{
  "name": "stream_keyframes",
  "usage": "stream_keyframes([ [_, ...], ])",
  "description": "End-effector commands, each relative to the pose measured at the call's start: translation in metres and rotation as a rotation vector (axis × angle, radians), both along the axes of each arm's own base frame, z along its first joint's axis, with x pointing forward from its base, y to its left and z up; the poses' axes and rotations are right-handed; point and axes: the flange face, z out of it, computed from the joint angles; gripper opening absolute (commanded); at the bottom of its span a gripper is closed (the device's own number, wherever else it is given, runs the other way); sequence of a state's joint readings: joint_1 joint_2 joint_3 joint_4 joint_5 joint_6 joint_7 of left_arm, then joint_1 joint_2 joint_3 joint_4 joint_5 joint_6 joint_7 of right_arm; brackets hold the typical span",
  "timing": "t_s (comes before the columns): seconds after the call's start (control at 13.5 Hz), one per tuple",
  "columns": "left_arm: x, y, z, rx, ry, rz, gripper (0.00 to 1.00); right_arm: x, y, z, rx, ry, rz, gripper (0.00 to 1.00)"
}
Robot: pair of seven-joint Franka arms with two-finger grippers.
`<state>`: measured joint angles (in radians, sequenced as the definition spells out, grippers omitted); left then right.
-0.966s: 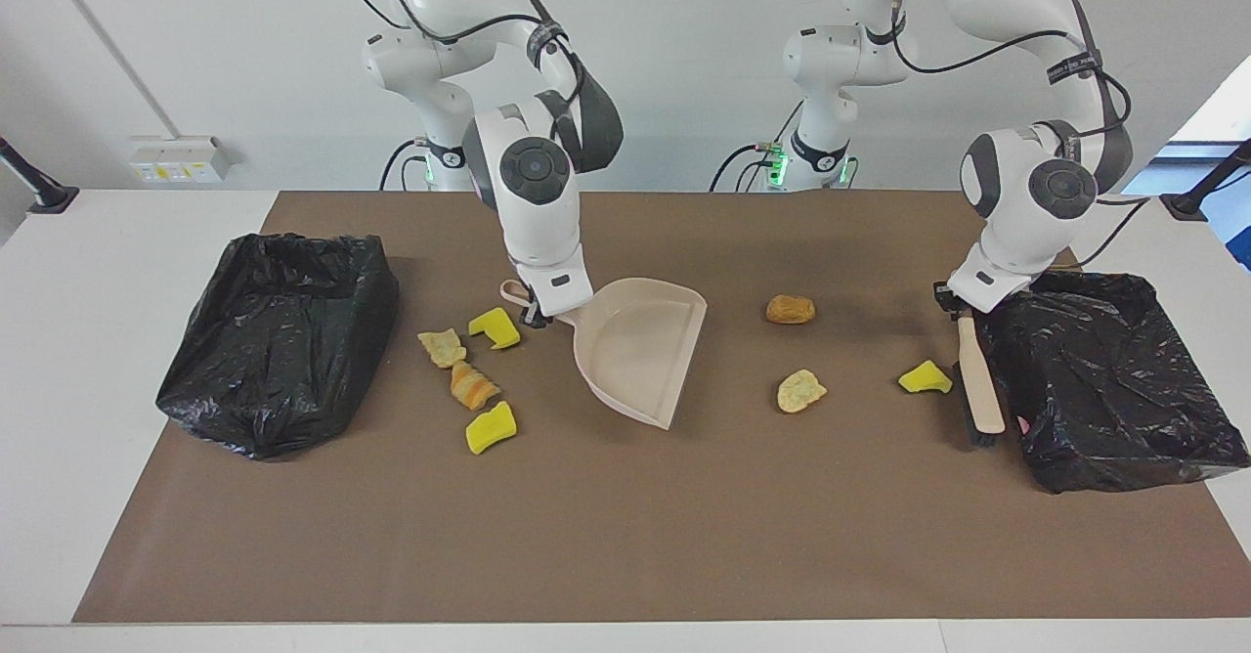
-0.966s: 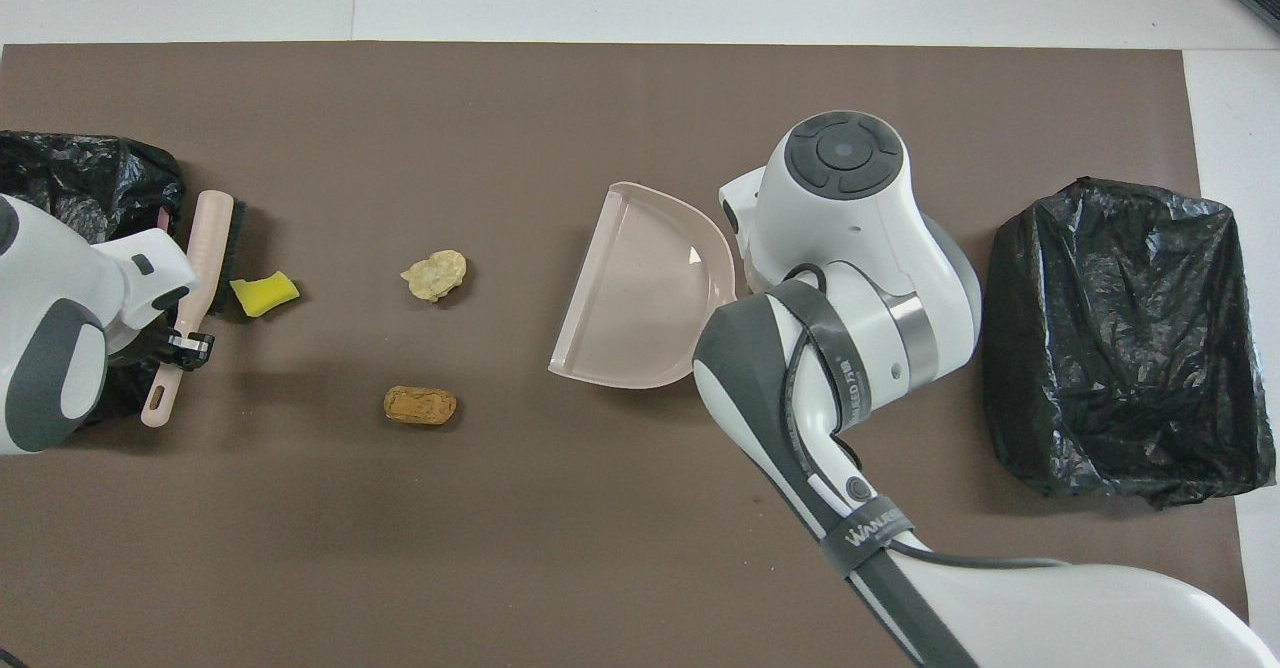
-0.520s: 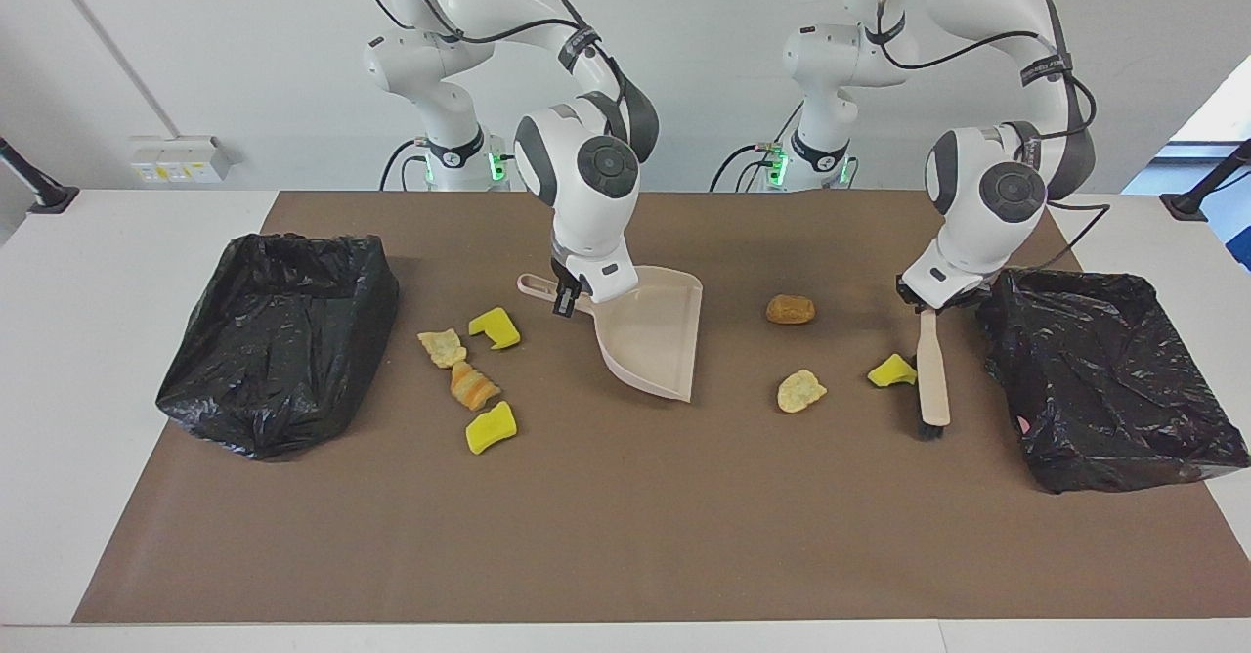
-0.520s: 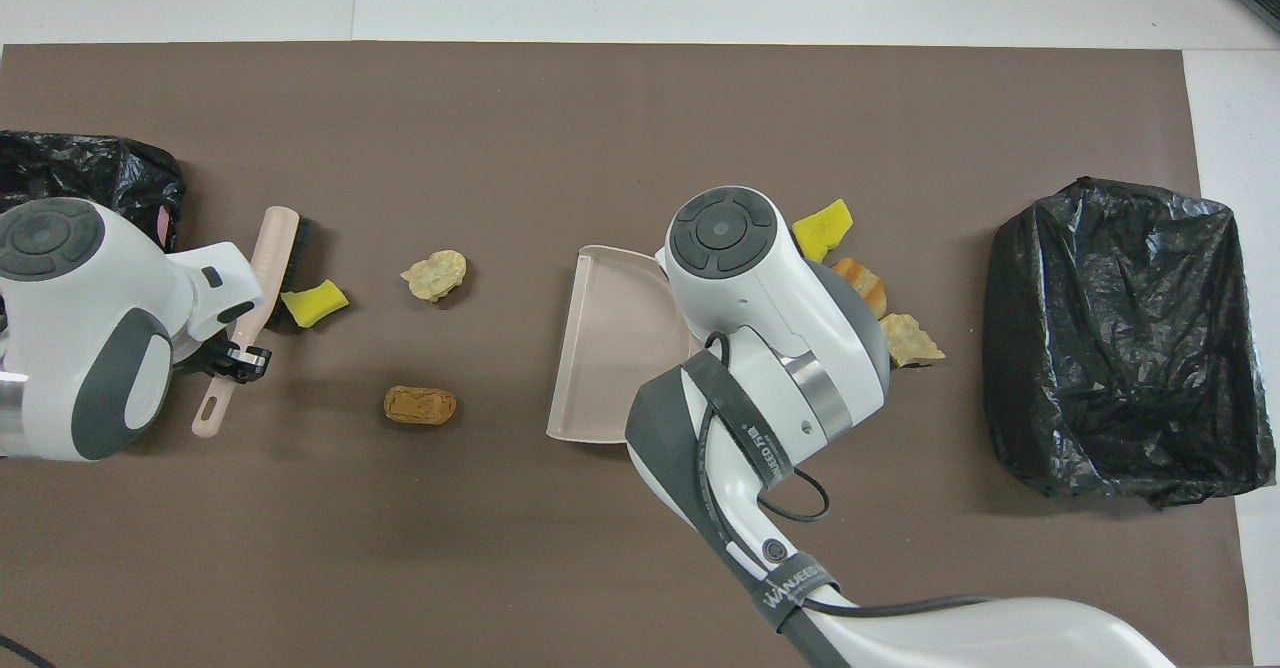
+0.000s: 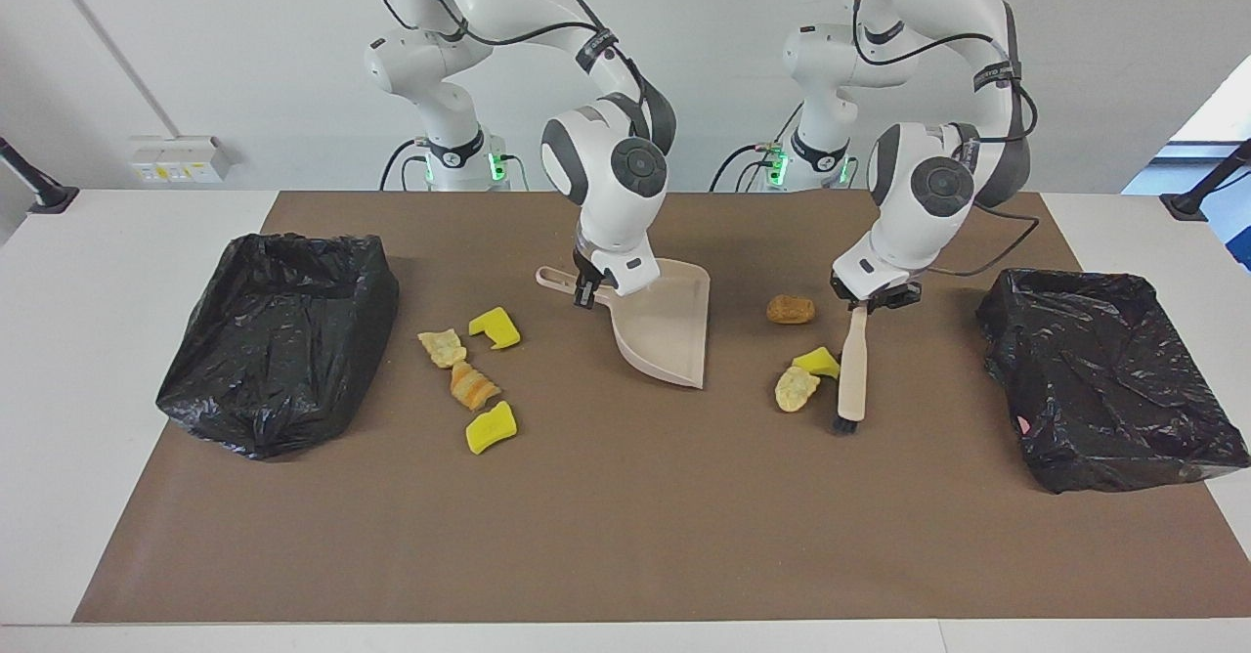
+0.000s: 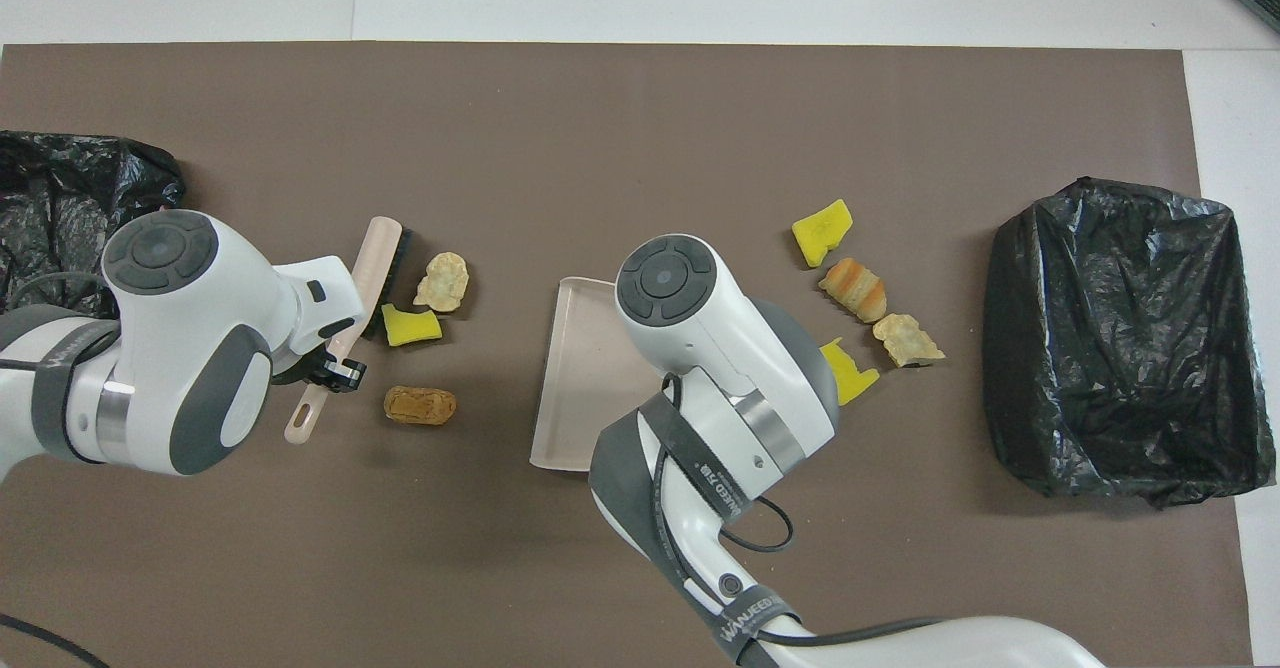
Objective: Sweep and dump trash in bin
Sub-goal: 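Lower the dustpan near the crumbs while the left gripper brings the brush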
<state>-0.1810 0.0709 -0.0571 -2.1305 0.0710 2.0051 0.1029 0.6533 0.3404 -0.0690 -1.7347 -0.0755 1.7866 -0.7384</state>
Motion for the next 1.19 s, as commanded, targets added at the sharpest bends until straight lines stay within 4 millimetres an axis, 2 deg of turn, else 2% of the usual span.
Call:
stream_keyframes([
  [0.0,-0.019,-0.023,0.009,-0.007,-0.005,-0.037,0.00,-0.008,0.003,-0.009,-0.016,-0.029,-0.019,0.00],
  [0.07,-0.026,-0.035,0.008,-0.005,0.000,-0.063,0.00,-0.013,0.009,-0.013,-0.013,-0.037,-0.019,0.00],
  [0.37,-0.059,-0.079,0.009,0.009,0.043,-0.158,0.00,-0.013,0.008,-0.016,-0.012,-0.044,-0.034,0.00],
  [0.45,-0.069,-0.098,0.013,0.000,0.048,-0.163,0.00,-0.013,0.008,-0.017,-0.012,-0.044,-0.034,0.00],
  [0.67,-0.087,-0.134,0.017,-0.075,0.084,-0.105,0.00,-0.013,0.007,-0.017,-0.013,-0.043,-0.036,0.00],
  [0.82,-0.091,-0.144,0.020,-0.156,0.124,-0.053,0.00,-0.013,0.008,-0.017,-0.012,-0.042,-0.037,0.00],
  [1.04,-0.076,-0.144,0.063,-0.202,0.157,-0.025,0.00,-0.013,0.008,-0.017,-0.011,-0.043,-0.037,0.00],
  [1.11,-0.073,-0.135,0.076,-0.201,0.166,-0.008,0.00,-0.013,0.008,-0.017,-0.011,-0.043,-0.037,0.00],
])
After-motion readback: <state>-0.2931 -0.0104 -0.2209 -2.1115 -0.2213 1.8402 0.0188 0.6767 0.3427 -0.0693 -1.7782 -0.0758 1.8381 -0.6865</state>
